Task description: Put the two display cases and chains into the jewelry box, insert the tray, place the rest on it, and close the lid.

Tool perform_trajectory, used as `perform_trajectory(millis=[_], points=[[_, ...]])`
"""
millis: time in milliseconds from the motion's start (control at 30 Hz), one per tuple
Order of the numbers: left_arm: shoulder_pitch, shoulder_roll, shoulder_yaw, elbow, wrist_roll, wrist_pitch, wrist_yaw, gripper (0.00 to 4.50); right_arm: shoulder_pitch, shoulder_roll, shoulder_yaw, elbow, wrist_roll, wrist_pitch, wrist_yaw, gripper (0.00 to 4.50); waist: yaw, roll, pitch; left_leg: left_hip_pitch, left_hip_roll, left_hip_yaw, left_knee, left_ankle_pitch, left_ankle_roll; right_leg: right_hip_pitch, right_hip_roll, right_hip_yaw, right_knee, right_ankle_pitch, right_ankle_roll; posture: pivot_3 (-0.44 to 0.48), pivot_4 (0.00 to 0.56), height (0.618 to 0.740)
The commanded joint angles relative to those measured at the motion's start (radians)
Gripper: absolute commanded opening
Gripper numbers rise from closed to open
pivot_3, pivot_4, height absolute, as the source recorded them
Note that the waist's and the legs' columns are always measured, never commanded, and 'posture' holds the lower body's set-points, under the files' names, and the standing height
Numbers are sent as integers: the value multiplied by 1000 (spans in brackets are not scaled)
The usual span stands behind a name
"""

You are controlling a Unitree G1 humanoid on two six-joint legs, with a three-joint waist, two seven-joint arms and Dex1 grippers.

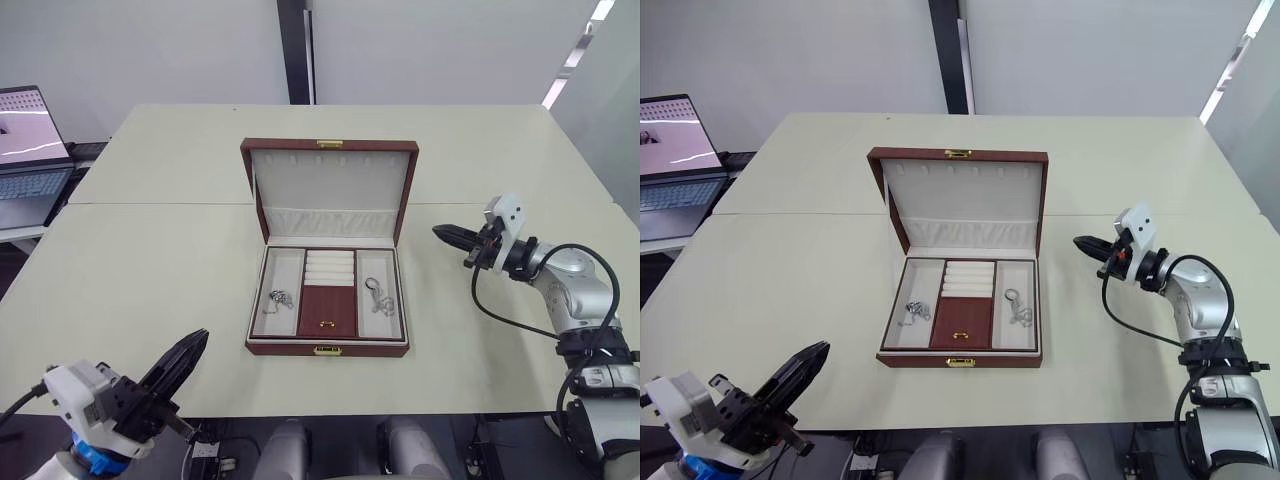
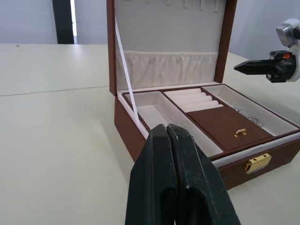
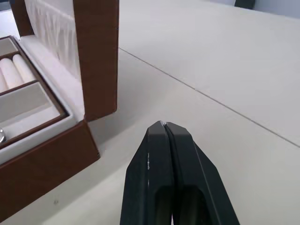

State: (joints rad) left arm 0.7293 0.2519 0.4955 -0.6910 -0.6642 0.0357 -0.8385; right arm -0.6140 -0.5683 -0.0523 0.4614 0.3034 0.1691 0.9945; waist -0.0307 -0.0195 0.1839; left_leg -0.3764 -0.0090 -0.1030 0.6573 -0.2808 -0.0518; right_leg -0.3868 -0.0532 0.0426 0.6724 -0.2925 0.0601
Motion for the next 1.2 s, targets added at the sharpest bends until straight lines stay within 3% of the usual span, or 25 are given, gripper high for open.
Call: perform_trajectory(millis=[33, 300, 667, 933, 1200], points=[[49, -36, -10, -54, 11, -87, -5, 0, -99, 6, -2, 128, -49, -111, -14, 9, -2, 0, 0, 0, 0, 1, 0, 0, 0, 0, 0, 1, -1, 0, 0, 0, 150, 740], [133, -87, -53, -88, 28, -196, 5, 0, -298, 51, -3, 408, -108, -268, -17, 9, -9, 0, 0, 0, 0, 2, 0, 0, 0, -1, 1, 2, -2, 0, 0, 0, 150, 740], [127, -88, -129, -101, 63, -236, 67, 0, -410, 140, -21, 544, -126, -369, -63, 9, -16, 1, 1, -1, 0, 2, 0, 0, 1, -1, 1, 2, -1, 0, 0, 0, 150, 740], [130, -75, -159, -105, 85, -251, 93, 0, -444, 199, -44, 512, -80, -345, -12, 9, -20, 1, 1, 0, 0, 2, 0, 0, 1, -1, 1, 1, 0, 0, 0, 0, 150, 740], [129, -63, -178, -107, 96, -257, 112, 0, -395, 232, -36, 334, -9, -220, 104, 9, -20, 2, 1, -1, 1, 1, 0, 0, 1, -2, 1, 1, 1, 0, 0, 0, 150, 740]])
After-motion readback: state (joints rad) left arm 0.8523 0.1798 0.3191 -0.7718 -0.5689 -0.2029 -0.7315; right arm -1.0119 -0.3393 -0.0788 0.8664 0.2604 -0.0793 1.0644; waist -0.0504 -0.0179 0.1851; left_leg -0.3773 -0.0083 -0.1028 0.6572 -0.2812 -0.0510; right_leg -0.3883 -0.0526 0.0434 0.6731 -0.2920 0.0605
